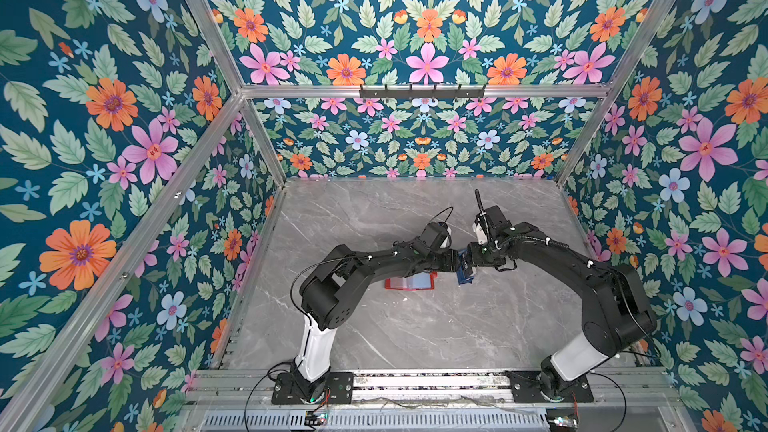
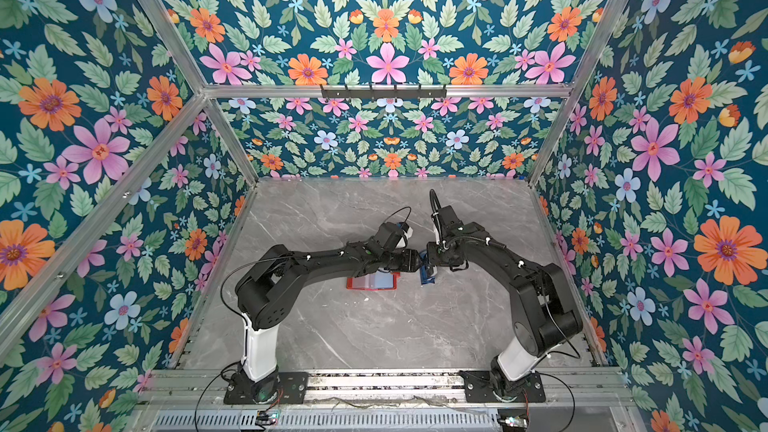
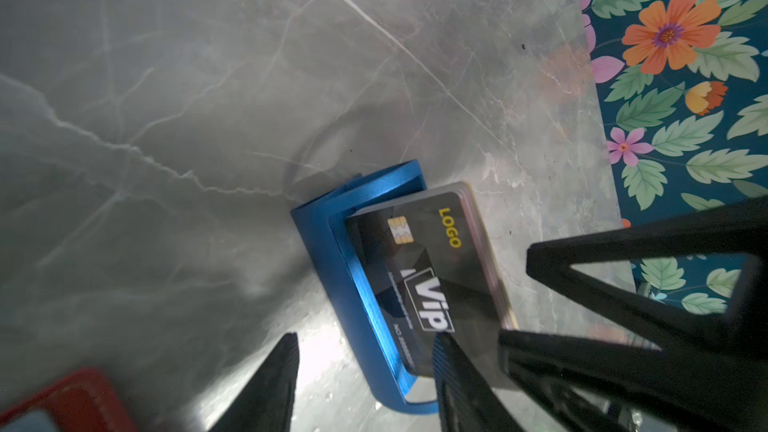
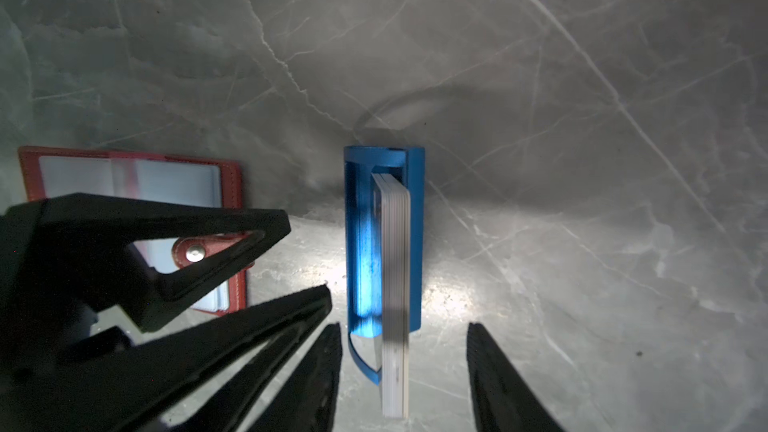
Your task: Put the credit cards into the card holder
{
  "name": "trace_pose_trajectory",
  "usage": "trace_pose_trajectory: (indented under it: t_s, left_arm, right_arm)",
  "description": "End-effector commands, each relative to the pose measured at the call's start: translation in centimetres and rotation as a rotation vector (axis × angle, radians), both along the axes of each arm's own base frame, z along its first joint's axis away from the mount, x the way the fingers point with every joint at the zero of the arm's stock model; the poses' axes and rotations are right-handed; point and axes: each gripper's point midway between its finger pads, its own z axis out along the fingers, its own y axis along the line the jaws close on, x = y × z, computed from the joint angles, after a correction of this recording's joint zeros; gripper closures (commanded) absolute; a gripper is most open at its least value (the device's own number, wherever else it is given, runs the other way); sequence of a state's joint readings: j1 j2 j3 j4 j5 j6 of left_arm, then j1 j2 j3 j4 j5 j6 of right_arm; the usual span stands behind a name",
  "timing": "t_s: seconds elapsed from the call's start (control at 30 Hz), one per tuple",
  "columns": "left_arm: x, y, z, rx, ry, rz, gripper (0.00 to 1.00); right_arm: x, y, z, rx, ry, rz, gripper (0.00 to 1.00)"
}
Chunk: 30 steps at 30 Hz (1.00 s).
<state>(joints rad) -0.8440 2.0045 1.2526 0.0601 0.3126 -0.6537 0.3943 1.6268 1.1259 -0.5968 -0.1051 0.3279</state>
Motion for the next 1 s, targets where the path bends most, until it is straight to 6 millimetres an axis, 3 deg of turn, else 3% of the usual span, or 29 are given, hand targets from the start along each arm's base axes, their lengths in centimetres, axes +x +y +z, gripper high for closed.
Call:
trace_pose_trajectory:
  t_s: [0.0,0.13,0.17,0.4,0.97]
  left_arm:
    - [0.3,-0.6,0.0,-0.026,0.007,0.001,0.49]
    - [0.6,-0.7,-0.8,-0.015,0.022,0.009,0.55]
    - [0.6,-0.7,-1.0,-0.014,0.024,0.011,0.55]
    - [0.8,-1.0,-1.7,-0.015,0.036,0.009,0.58]
    - [0.8,0.0,-3.1,0.021,0.065,0.063,0.67]
  right_arm:
    - [0.2,0.1,-0.2,-0.004,0.005,0.017,0.50]
    - [0.4,0.0,-0.3,0.000,0.004,0.014,0.53]
    - [0.3,0.0,-1.6,-0.012,0.039,0.016,0.53]
    - [0.3,0.2,-2.5,-0.013,0.063,0.022,0.57]
    - [0.1,-0.6,-3.7,-0.071,0.103,0.017,0.60]
